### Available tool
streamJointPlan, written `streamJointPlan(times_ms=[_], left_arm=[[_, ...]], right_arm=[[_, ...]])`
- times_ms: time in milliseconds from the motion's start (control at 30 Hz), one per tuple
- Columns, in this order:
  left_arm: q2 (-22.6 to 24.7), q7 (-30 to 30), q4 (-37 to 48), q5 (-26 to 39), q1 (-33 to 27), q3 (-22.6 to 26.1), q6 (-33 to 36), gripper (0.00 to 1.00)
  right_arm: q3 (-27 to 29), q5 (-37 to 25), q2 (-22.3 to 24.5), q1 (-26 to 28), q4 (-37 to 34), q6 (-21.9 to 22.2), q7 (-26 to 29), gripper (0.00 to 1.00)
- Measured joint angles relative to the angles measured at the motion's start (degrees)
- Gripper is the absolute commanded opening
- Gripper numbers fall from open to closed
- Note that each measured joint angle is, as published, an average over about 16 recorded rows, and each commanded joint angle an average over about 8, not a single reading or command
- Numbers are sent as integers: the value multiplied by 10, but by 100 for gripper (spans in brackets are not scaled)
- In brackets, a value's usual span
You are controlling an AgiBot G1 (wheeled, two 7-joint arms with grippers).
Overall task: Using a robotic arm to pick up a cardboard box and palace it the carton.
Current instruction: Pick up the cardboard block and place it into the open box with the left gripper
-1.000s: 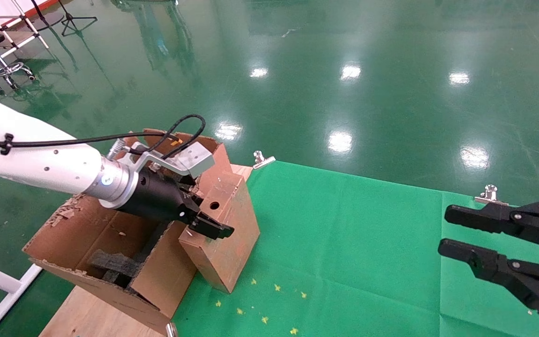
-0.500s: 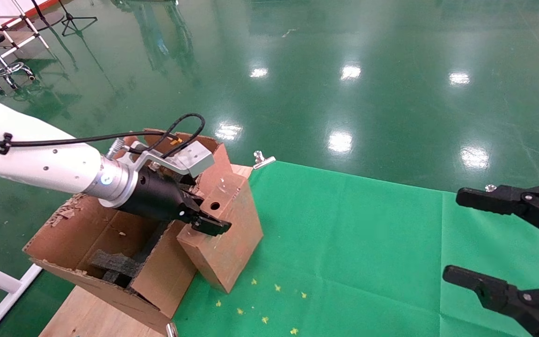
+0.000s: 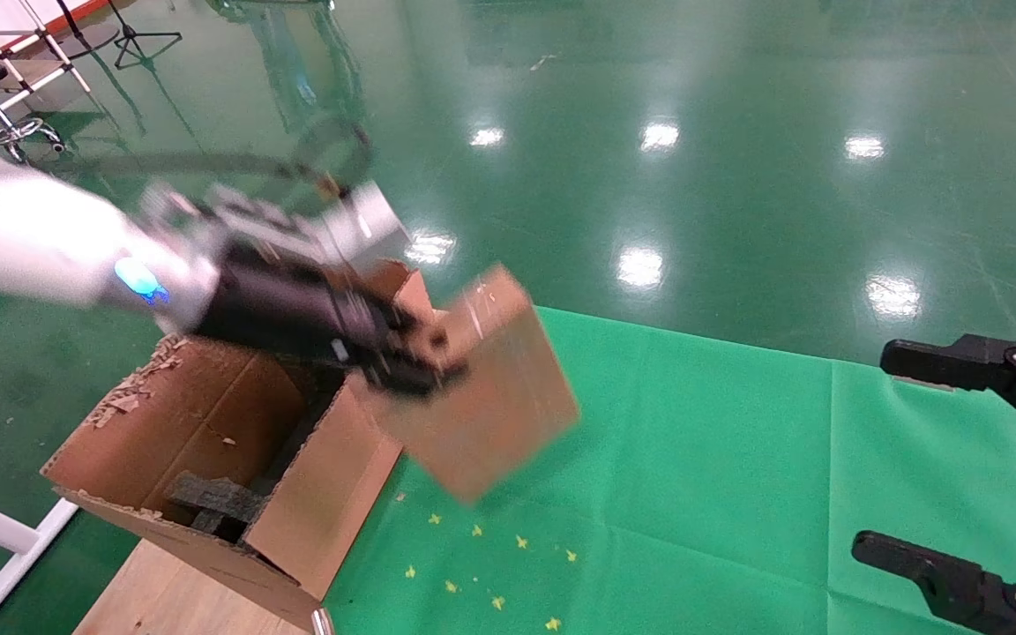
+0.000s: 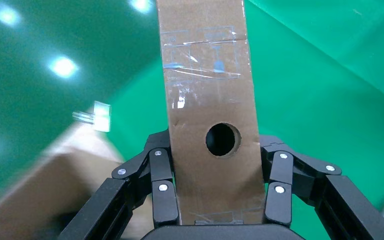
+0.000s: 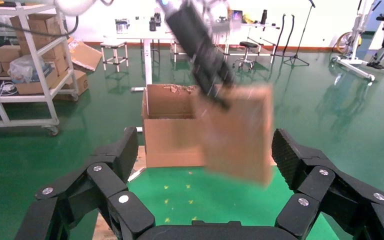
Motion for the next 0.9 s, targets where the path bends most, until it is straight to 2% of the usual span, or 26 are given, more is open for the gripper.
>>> streamJointPlan(times_ms=[200,367,600,900], left_arm=[[-37,42,39,30,-68,-18,0,0],[-66,55,77,73,-94,-19,-12,0],[-90,72,150,118,-75,-9,-49,0],[-89,102,270,141,-24,4,-112,0]], right_arm=[[0,0,0,0,0,0,0,100],[0,0,0,0,0,0,0,100],[0,0,0,0,0,0,0,100],[0,0,0,0,0,0,0,100]])
